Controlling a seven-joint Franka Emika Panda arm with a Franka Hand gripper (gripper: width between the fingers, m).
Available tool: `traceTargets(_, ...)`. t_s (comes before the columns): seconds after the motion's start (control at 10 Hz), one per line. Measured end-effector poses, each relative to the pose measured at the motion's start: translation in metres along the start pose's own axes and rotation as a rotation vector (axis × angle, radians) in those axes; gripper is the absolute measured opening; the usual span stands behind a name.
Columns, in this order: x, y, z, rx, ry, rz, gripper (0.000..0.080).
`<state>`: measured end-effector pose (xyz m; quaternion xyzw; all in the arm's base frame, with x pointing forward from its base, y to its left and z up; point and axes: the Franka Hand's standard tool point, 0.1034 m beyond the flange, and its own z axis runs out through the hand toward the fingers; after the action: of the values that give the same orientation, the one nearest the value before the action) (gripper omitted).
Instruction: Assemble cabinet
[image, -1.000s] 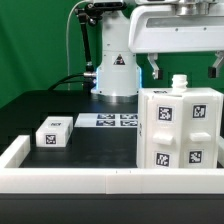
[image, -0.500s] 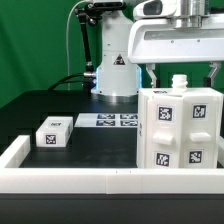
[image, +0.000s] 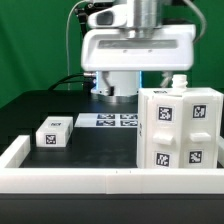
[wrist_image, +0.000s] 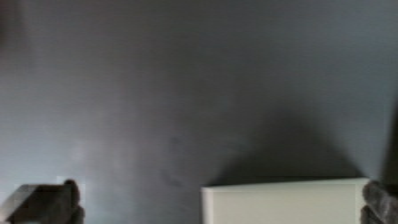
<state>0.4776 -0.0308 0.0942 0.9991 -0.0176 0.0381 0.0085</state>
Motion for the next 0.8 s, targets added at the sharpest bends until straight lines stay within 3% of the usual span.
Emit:
traceTargets(0.2,0.000,0.013,0.002,-0.005,-0.003,0.002,0.0797)
traceTargets(0.5,-0.003,0.048,0.003,-0.017,-0.006,-0.010,0.0797)
traceTargets(0.6,-0.009,0.086,0.002,-0.012,-0.026,-0.034,0.0797)
traceTargets(0.8,-0.029,0.121,0.012,-0.017,-0.032,-0.073,0.0797)
